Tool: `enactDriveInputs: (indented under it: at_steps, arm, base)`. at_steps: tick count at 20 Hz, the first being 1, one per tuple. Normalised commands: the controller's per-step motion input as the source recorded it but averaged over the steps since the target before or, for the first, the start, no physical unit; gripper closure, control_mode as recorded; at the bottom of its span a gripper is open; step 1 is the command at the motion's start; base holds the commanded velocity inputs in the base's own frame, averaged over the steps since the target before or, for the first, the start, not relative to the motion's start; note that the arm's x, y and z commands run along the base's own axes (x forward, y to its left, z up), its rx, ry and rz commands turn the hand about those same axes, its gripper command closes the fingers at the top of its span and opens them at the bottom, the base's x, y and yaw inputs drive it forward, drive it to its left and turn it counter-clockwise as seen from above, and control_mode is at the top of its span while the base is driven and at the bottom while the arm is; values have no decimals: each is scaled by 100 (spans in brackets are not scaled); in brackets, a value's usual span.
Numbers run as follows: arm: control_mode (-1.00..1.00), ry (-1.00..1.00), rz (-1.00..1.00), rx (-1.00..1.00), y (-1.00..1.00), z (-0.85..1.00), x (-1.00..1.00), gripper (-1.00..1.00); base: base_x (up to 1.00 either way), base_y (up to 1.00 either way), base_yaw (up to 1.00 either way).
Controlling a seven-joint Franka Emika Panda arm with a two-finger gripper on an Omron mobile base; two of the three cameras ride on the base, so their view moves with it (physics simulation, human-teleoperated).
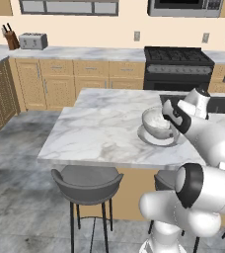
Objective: Move the bowls from the cabinet to the plates on the dining table.
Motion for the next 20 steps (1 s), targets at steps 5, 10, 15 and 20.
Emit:
enactDriveInputs:
  at_steps: [5,10,15,20]
  arm:
    - [-100,3,-1,0,4,-3,-2,-100]
    - [-100,0,-1,0,4,-5,-16,-100]
    - [-100,-1,0,0,3,-1,-22,-100]
    - [-100,-6,-2,0,4,24,-8,-100]
  base:
    - [0,0,0]
    - [0,0,0]
    - [0,0,0]
    - [0,0,0]
